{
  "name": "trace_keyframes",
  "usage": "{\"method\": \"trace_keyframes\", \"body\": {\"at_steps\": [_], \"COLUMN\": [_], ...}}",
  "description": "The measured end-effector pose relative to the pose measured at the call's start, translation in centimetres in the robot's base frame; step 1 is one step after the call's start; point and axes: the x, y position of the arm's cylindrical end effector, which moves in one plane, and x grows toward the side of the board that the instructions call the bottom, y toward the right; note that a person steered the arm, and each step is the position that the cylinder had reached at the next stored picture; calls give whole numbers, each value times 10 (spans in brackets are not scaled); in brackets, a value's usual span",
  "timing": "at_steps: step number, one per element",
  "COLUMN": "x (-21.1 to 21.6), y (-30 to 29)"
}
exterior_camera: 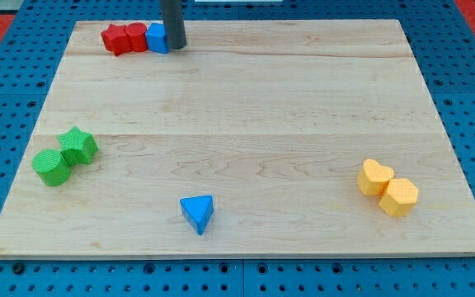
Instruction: Move the blue triangle slightly up
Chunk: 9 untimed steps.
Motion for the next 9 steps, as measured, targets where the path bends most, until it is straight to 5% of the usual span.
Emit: {"method": "trace_keyframes", "body": {"at_steps": [2, 4, 5, 9], "x": [173, 302, 359, 345], "y": [45, 126, 118, 31]}}
